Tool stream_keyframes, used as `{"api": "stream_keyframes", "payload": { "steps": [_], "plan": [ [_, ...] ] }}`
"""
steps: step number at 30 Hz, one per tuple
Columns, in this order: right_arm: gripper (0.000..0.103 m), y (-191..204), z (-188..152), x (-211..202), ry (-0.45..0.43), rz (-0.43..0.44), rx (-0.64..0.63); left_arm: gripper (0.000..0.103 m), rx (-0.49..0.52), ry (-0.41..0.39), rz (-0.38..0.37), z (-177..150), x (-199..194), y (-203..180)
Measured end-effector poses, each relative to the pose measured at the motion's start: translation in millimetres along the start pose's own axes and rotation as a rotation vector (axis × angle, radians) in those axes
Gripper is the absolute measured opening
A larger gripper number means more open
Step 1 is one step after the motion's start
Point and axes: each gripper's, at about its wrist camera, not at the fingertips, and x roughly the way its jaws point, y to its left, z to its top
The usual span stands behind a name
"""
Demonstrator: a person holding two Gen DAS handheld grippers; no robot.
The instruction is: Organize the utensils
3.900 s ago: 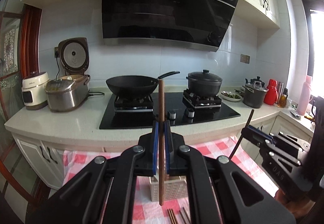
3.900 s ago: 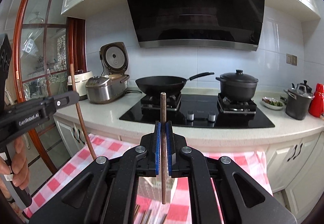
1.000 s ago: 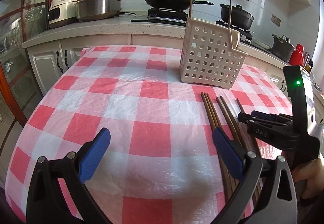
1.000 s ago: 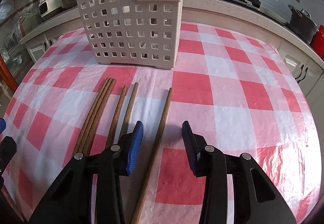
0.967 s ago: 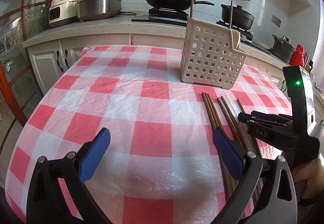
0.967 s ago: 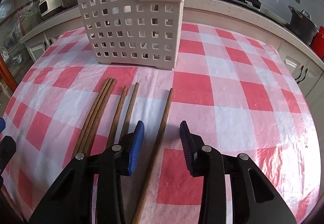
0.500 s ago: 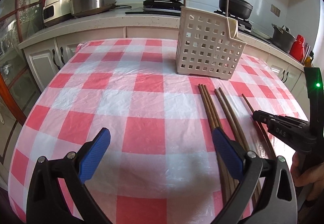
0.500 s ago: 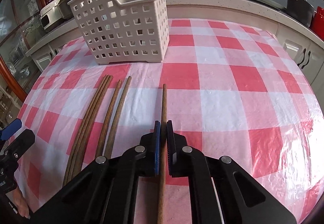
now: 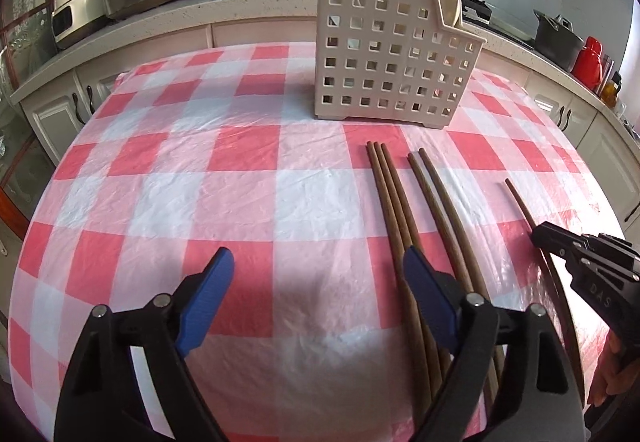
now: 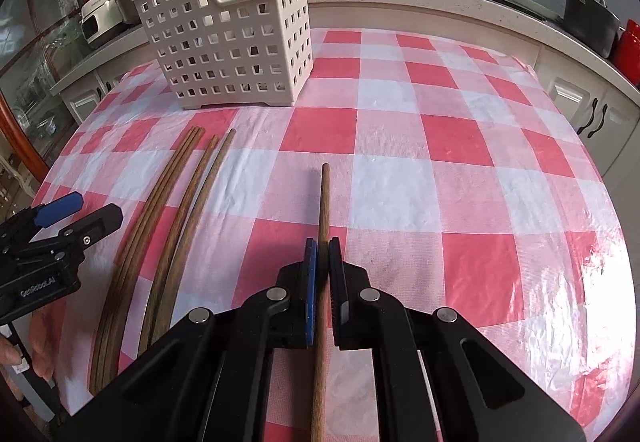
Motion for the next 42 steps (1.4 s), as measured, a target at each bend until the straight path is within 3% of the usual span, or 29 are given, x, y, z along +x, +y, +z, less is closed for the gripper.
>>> {"api": "stream_keyframes", "payload": {
  "steps": [16,19,21,23,25,31,42],
  "plan": [
    [0.007,-2.8,0.2,-0.1,-0.001,0.016,-0.002,0.075,0.008,0.043,0.006,20.2,30.9,-7.5],
    [0.007,-2.3,0.2,0.0,-0.002,0.015,-0.006,0.066,0.048,0.040,0.042,21.3,34.0,-14.8],
    [0.007,-2.1,0.0,0.0,-0.004,0.014,-0.010,0.051,0.069,0.031,0.029,20.9,32.1,-20.4],
    [0.007,-1.4,-0.2,0.2,-0.006,0.010,-0.017,0.029,0.106,0.031,0.014,20.0,30.3,-28.4],
    [0.007,-0.9,-0.2,0.2,-0.006,0.008,-0.020,0.020,0.140,0.029,0.008,18.0,28.9,-35.8],
    [0.007,-1.2,-0.7,0.7,-0.009,0.007,-0.021,0.009,0.137,0.033,-0.016,15.2,26.6,-33.8],
    [0.007,2.1,-1.7,0.1,-0.008,-0.010,-0.035,0.006,0.093,0.045,-0.084,-2.4,9.3,-11.4]
  ]
}}
